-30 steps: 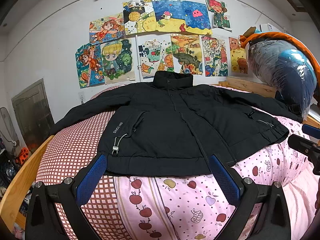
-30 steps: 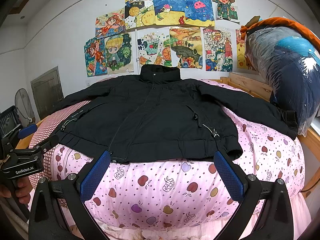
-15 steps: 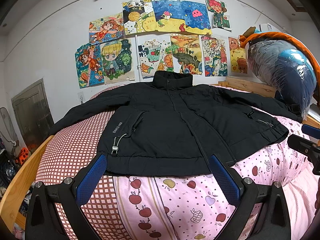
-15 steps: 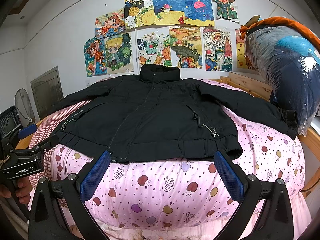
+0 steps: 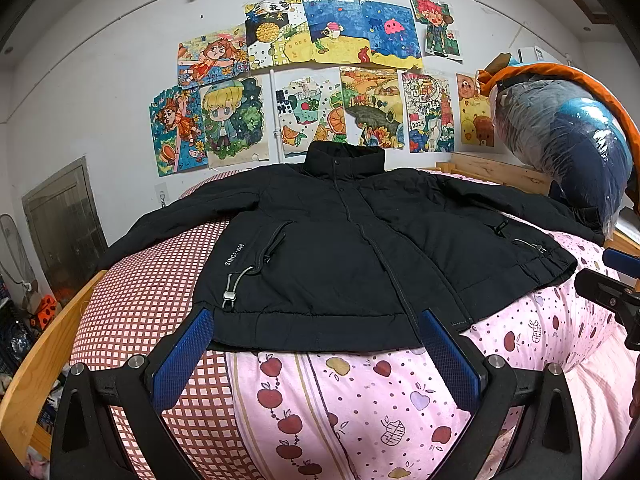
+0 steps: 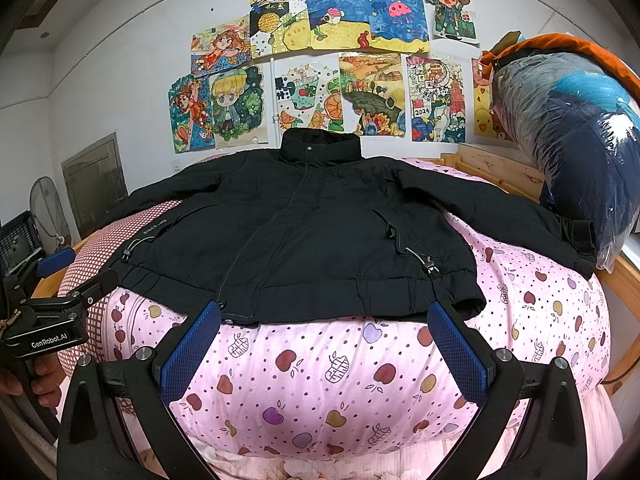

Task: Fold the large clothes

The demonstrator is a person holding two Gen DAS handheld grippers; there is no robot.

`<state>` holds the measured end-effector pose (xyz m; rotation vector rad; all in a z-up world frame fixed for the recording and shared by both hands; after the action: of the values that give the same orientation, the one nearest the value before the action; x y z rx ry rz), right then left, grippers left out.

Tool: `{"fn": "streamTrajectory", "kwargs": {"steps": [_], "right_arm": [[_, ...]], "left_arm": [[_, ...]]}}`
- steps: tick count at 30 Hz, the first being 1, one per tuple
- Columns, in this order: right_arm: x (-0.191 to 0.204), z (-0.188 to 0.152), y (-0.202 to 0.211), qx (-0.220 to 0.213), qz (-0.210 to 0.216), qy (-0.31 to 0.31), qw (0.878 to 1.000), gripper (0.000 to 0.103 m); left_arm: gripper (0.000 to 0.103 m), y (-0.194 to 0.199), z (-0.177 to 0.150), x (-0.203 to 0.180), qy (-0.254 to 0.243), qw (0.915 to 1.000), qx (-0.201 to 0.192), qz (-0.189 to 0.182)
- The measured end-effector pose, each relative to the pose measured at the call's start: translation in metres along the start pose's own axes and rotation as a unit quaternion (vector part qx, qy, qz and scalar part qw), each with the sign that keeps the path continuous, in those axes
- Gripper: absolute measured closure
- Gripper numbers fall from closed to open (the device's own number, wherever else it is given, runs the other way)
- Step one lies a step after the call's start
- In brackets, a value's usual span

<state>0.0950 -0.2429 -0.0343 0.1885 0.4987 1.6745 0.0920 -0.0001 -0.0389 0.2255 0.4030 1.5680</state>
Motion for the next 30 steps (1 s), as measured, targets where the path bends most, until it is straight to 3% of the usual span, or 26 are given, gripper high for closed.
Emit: {"fn": "streamTrajectory", "kwargs": {"steps": [16,22,30], "right_arm": [[-0.008,-0.012,-0.004,0.018,-0.015,-0.019,1.000,0.001],[-0.026,-0.012,0.008,0.039,-0.073,0.001,0.997,0.001],[-0.036,0.033,0.044,0.046,-0.145,0.069,0.986,0.001]], "left_arm": [[0.000,-0.011,-0.008,-0.008,-0.002,0.9998,0.020,-0.004],[0.000,-0.015,0.001,-0.011,-0.019,0.9997,0.014,0.004],[0.000,-0.020,0.042,-0.014,-0.039,0.9991,0.018,-0.007]]}}
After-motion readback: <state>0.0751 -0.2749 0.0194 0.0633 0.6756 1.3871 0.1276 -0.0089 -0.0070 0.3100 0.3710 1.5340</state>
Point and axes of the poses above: each gripper's, at about its wrist camera, not at the fingertips, and y roughly against the way its jaws point, x to its left, z to its top, the point moved 10 cm from there along -y, roughly the way its jaws point, and after that the axes turned 13 degrees about y, right-handed, at the moved point
